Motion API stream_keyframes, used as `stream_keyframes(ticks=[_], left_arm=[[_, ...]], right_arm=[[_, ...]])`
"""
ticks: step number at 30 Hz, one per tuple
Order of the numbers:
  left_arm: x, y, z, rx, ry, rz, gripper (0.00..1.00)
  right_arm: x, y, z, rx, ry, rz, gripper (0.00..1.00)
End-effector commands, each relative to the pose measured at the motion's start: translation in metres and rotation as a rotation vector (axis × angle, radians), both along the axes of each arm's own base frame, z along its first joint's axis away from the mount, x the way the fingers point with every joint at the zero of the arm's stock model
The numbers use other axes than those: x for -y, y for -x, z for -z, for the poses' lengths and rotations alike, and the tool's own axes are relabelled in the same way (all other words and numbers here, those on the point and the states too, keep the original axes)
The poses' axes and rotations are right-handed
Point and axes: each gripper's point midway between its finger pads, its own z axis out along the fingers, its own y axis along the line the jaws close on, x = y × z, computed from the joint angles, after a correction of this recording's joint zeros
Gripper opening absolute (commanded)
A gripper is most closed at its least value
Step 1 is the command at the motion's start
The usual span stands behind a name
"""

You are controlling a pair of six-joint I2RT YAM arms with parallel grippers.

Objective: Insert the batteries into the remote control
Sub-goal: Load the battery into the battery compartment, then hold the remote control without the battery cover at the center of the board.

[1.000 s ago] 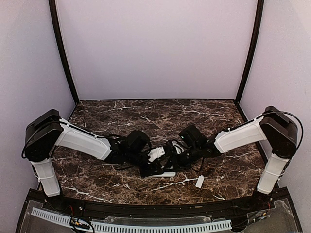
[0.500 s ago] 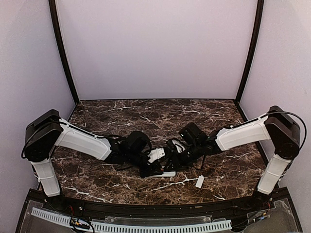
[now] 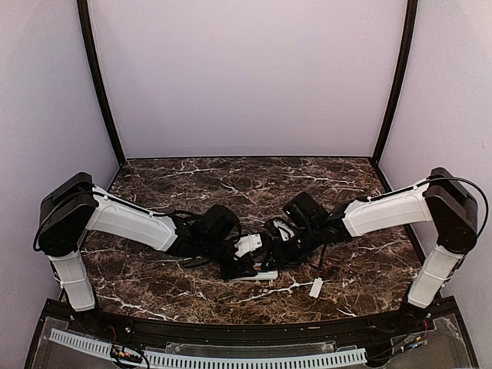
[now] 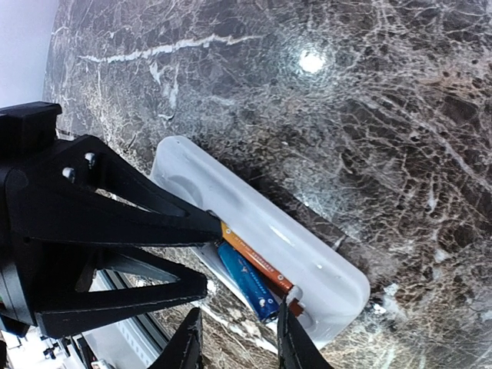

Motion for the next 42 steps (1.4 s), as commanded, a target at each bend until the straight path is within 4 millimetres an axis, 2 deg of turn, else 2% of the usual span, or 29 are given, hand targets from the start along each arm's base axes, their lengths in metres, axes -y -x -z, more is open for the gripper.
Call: stream_keyframes(ticks=[1,7,11,13,17,19,24,42], left_arm=[[-0.003,0.002,-0.016,-0.003,-0.023,0.007,0.32],[-0.005,0.006,-0.02,-0.018,-0.031,0.022,0.35],[-0.007,0.008,-0.029,-0.007,-0.032,0.042,0.41],[-0.011,0.007,-0.033,0.019,-0.039,0.048,0.5],[-0.027,0.008,-0.03,0.062,-0.079,0.08,0.81],[-0.039,0.005,-0.023,0.053,-0.116,0.089,0.85],[-0.061,-0.006,-0.006,0.019,-0.175,0.094,0.87],[-0.057,-0.004,0.001,-0.002,-0.144,0.127,0.85]], right_arm=[[-0.001,-0.003,-0.01,0.042,0.014,-0.009,0.3],[0.002,-0.004,-0.014,0.048,0.028,-0.001,0.29],[0.002,-0.006,-0.023,0.061,0.034,-0.001,0.22],[0.003,-0.007,-0.025,0.061,0.041,0.005,0.21],[0.005,-0.007,-0.023,0.044,0.059,0.027,0.21],[0.005,-0.008,-0.022,0.037,0.072,0.034,0.19],[0.006,-0.008,-0.019,0.007,0.103,0.045,0.19],[0.011,-0.013,-0.023,0.018,0.107,0.081,0.18]])
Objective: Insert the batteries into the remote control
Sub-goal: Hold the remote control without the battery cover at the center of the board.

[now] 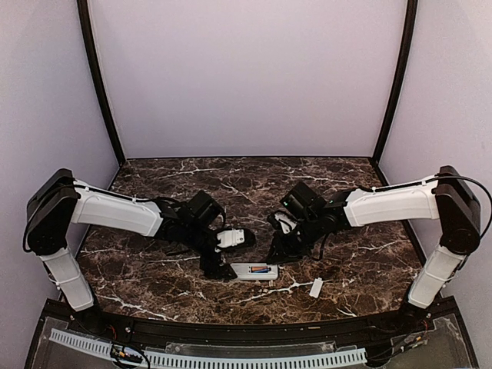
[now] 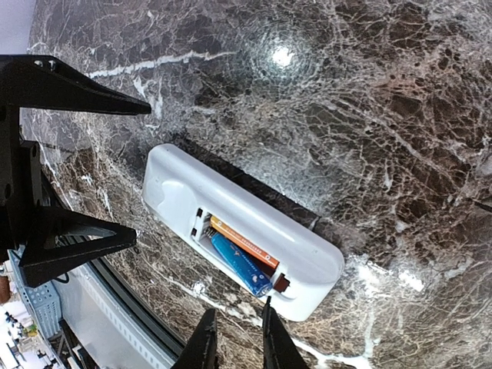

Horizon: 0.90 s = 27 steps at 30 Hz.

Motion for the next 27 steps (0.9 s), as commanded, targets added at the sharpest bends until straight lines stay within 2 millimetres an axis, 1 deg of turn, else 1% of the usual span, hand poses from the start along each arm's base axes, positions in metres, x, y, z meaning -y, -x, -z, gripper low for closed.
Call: stream_keyframes(ticks=[1,3,9,14,17,21,22,27], left_arm=[[-0.004,0.006,0.01,-0.02,-0.033,0.017,0.85],[-0.004,0.002,0.01,-0.009,-0.035,0.005,0.84],[-0.004,0.002,0.012,-0.012,-0.042,0.01,0.83],[-0.002,-0.002,0.016,-0.003,-0.059,0.001,0.82],[-0.001,0.0,0.021,-0.011,-0.07,-0.001,0.81],[0.001,0.008,0.022,-0.03,-0.047,0.0,0.79],[0.0,0.01,0.025,-0.031,-0.053,-0.001,0.79],[0.006,0.01,0.025,-0.015,-0.044,-0.008,0.77]], right_arm=[[0.002,-0.006,-0.005,0.021,0.007,0.037,0.18],[0.003,-0.006,-0.003,0.016,0.015,0.044,0.18],[0.006,-0.001,0.003,-0.017,0.005,0.072,0.12],[0.008,0.003,0.008,-0.024,0.009,0.069,0.13],[0.006,0.005,0.011,-0.026,0.006,0.057,0.15],[0.007,0.006,0.014,-0.026,0.009,0.054,0.15],[0.006,0.006,0.014,-0.026,0.002,0.052,0.15],[0.0,0.005,0.015,-0.035,-0.017,0.052,0.15]])
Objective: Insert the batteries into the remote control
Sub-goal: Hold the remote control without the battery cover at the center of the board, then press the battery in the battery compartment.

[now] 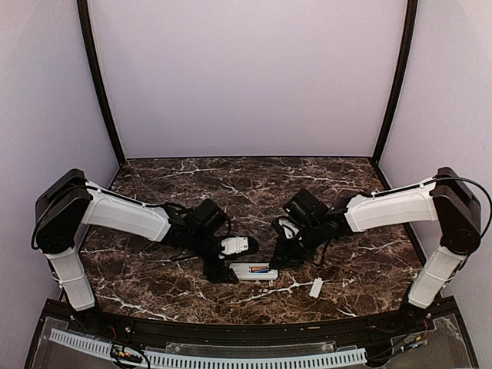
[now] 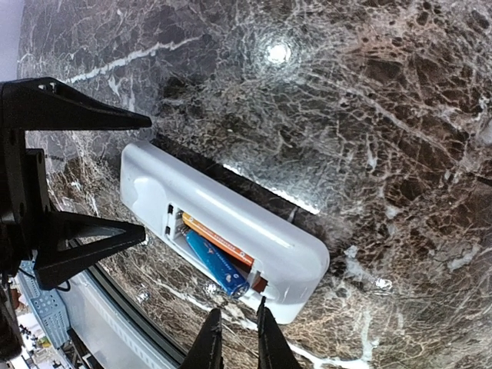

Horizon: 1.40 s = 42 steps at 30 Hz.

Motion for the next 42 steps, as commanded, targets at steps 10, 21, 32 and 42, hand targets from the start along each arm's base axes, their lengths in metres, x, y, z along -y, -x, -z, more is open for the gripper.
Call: stream_keyframes(ticks=[10,21,32,42], left_arm=[[0.002,0.007,0.006,0.0,-0.001,-0.008,0.69],[0.003,0.009,0.013,-0.015,-0.017,-0.016,0.59],[0.002,0.018,0.019,-0.037,-0.038,-0.009,0.46],[0.0,0.022,0.022,-0.041,-0.051,-0.011,0.44]], right_arm=[[-0.009,0.001,0.001,-0.007,-0.025,-0.012,0.12],[-0.011,0.001,-0.002,0.0,-0.035,-0.029,0.14],[-0.013,-0.001,0.004,-0.012,-0.017,-0.016,0.13],[-0.016,-0.002,0.007,-0.019,-0.017,-0.015,0.06]])
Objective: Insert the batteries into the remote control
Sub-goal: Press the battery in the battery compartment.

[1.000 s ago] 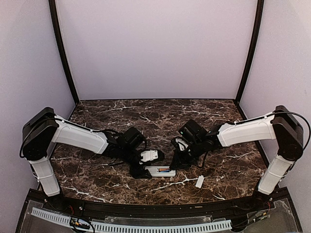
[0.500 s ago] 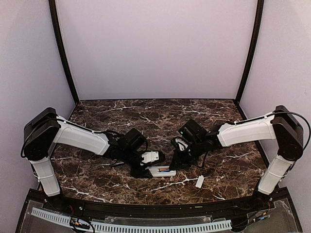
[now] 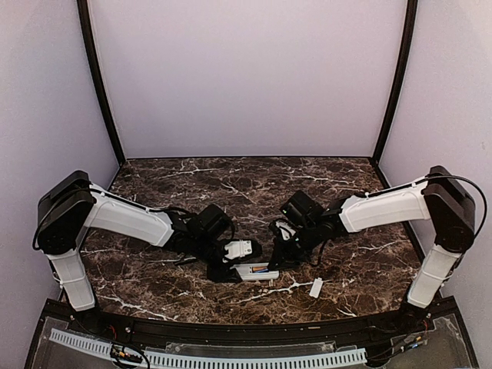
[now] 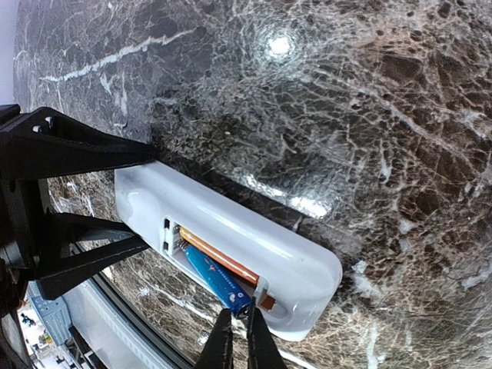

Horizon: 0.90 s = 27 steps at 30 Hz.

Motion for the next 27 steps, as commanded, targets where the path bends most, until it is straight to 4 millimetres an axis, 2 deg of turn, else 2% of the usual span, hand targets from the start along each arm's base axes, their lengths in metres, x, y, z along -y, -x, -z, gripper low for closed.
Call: stream_keyframes(ticks=[1,13,19,23,27], left_arm=[[-0.01,0.015,0.017,-0.047,-0.055,0.006,0.44],[-0.009,0.012,0.017,-0.042,-0.058,-0.005,0.42],[-0.008,0.011,0.017,-0.038,-0.057,-0.012,0.4],[-0.008,0.011,0.018,-0.037,-0.057,-0.012,0.4],[-0.009,0.01,0.019,-0.031,-0.065,-0.014,0.39]], right_arm=[[-0.009,-0.001,0.0,0.002,-0.01,-0.006,0.06],[-0.015,0.008,0.006,-0.026,-0.002,-0.03,0.0],[-0.021,0.016,0.018,-0.051,0.028,-0.055,0.0],[-0.014,0.018,0.027,-0.057,0.103,-0.046,0.0],[0.007,0.019,0.036,-0.045,0.248,-0.028,0.0]])
